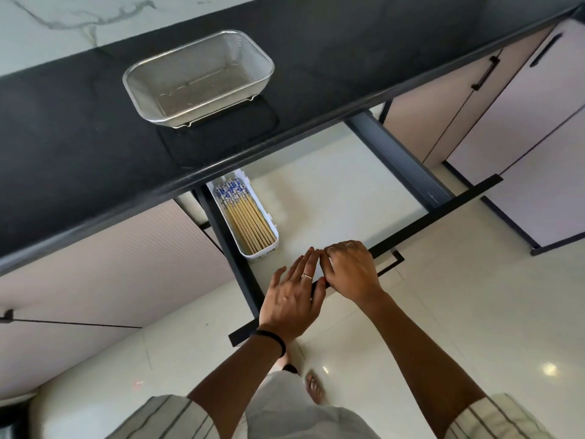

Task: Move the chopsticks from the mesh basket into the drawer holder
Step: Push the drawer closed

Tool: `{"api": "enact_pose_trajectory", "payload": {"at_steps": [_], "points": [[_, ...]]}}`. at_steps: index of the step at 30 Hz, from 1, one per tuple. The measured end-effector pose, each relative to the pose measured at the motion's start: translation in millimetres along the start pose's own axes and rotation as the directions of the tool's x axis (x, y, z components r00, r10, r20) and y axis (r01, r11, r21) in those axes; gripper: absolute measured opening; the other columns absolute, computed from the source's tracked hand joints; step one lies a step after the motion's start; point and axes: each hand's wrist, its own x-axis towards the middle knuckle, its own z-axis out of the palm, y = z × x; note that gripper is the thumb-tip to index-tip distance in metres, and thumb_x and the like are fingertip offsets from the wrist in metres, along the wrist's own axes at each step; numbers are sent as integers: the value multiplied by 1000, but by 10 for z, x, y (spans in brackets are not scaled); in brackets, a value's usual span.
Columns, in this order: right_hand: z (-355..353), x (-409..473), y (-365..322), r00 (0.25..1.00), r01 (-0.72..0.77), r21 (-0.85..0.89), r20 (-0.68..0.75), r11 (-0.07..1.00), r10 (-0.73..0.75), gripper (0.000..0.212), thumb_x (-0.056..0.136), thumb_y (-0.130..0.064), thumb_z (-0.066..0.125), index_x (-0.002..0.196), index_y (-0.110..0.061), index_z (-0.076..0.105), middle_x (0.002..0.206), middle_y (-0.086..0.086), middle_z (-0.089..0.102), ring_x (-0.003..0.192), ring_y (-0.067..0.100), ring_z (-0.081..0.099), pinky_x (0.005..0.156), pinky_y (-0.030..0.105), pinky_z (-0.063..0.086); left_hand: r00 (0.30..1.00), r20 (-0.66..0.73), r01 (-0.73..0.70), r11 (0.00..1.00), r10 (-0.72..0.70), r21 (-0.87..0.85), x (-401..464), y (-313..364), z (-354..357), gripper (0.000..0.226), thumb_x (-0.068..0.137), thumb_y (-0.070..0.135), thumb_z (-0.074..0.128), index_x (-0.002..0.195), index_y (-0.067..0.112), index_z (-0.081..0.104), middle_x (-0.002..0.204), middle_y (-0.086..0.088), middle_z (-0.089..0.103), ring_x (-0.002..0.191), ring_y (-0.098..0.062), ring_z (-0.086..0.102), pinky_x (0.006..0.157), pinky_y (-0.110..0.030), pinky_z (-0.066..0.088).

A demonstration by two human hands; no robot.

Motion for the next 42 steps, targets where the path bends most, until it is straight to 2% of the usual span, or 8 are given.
{"api": "enact_pose_trajectory", "payload": {"at_steps": [4, 9, 14, 18, 24, 28, 33, 42], "points": [[45, 425, -58, 998, 69, 54, -2, 996, -69, 32, 95, -30, 45, 84, -12, 69, 83, 4, 74, 80, 21, 67, 85, 31, 48, 996, -61, -59, 998, 58, -11, 267, -273, -165, 60, 101, 43, 27, 156, 20, 16, 159, 1, 32, 143, -13, 35, 118, -37, 24], [74, 835, -127, 986, 155, 165, 36, 974, -163, 34, 99, -25, 44, 127, -11, 59, 139, 5, 55, 135, 17, 45, 117, 31, 23, 991, -99, -85, 996, 86, 12, 598, -653, -351, 62, 102, 46, 32, 155, 17, 18, 157, -4, 35, 140, -19, 40, 117, -36, 25], [160, 653, -266, 974, -49, 353, -192, 934, 124, 53, 100, -28, 45, 149, -17, 28, 159, 4, 25, 148, 17, 17, 118, 31, 20, 998, -53, -13, 983, 23, 184, 901, -982, -477, 80, 95, 67, 21, 154, 23, -10, 160, 5, -12, 152, -25, -1, 121, -46, 4], [250, 667, -299, 944, -298, 426, -4, 854, 331, 72, 98, -31, 48, 151, -12, 5, 162, 8, 3, 149, 22, 6, 116, 28, 14, 986, -150, 117, 945, -74, 305, 1160, -1134, -684, 105, 84, 75, 45, 155, 19, -8, 158, -3, -23, 146, -32, -17, 116, -54, -6], [245, 1216, -352, 921, -359, 587, 349, 726, 174, 80, 97, -28, 52, 151, -6, -1, 162, 9, -4, 150, 21, -1, 118, 27, 5, 955, -256, 234, 908, -148, 347, 1381, -1269, -907, 116, 76, 74, 59, 156, 17, -3, 165, -9, -6, 152, -29, 4, 118, -53, 0], [214, 1527, -383, 916, -353, 643, 387, 680, 110, 81, 95, -26, 55, 150, -2, -1, 162, 12, -2, 150, 23, 1, 121, 31, 7, 949, -265, 258, 902, -170, 347, 1492, -1430, -1017, 113, 79, 67, 64, 156, 18, -2, 165, -9, -1, 152, -29, 6, 117, -50, -3], [187, 1939, -319, 910, -316, 664, 415, 678, 18, 75, 97, -23, 52, 151, -7, 3, 162, 8, 3, 150, 20, 5, 122, 33, 8, 953, -233, 275, 875, -193, 398, 1626, -1668, -1145, 108, 82, 47, 73, 154, 24, -5, 165, -9, 4, 151, -35, 9, 119, -55, 13], [382, 2296, -208, 885, -192, 576, 452, 795, -114, 72, 99, -19, 46, 151, -10, -3, 161, 8, -4, 149, 19, 10, 112, 19, 11, 893, -450, 265, 817, -8, 512, 1716, -1813, -1091, 92, 67, 16, 88, 147, 19, 44, 151, -11, 44, 133, -40, 47, 101, -59, 42]]}}
